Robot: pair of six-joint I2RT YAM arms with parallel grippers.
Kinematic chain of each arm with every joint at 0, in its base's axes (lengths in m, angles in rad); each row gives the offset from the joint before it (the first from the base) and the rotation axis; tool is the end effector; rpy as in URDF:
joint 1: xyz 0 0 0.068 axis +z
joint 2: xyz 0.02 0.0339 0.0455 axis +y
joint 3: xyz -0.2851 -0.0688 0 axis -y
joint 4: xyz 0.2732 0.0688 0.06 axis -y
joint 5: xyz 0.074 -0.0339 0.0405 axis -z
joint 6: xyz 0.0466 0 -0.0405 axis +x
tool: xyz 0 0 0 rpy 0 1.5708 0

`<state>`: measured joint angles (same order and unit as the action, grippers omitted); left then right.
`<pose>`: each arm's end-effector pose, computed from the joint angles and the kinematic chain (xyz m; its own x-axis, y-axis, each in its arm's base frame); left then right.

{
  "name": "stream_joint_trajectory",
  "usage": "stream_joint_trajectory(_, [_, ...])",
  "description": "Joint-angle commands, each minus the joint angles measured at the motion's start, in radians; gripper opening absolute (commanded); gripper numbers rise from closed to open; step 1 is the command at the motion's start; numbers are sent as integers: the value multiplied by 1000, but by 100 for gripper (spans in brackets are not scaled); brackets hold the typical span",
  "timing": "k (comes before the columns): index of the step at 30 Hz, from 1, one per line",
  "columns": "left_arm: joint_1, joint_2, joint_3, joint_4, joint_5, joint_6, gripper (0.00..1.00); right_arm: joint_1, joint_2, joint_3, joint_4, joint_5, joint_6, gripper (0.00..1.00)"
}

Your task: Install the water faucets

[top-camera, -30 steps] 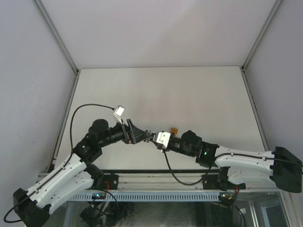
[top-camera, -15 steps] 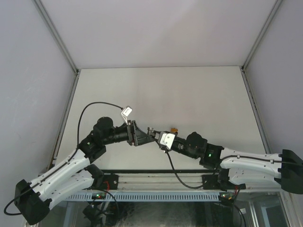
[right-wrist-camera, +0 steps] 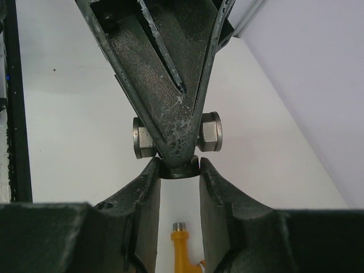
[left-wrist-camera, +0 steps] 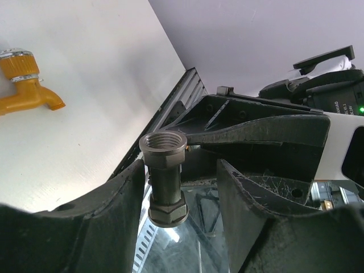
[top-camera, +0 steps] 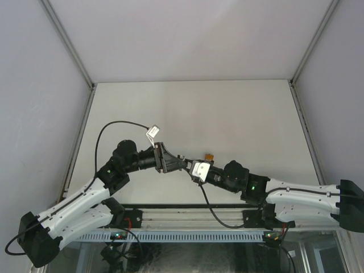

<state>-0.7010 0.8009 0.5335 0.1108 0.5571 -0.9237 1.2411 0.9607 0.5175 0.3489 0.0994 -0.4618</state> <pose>0.1469 -0.1562 0.2862 -0.8271 -0.1881 -0.5297 0.4756 0.2682 -0.8378 0.0850 0.2341 0.2729 0.3779 -0.2649 -0.8871 -0.8278 0.3324 -0.4519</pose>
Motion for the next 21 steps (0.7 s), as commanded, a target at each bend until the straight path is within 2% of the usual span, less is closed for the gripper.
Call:
stream_joint_trajectory(1, [-6,2,43,52,17,-14,56,16,-4,4,69,37,-11,0])
stream_joint_trajectory(7, [-8,13,48,47,39,0,45,22,2,5,81,49,-12,0])
stream_joint_trajectory(14, [-11,30,49,41,50,8,42,31,12,5,94,56,-14,0])
stream_joint_trajectory(18, [-11,32,51,38,45,9,29,32,13,5,93,58,-15,0])
stream_joint_trajectory(21, [-11,31,49,37,39,9,27,32,12,5,87,57,-15,0])
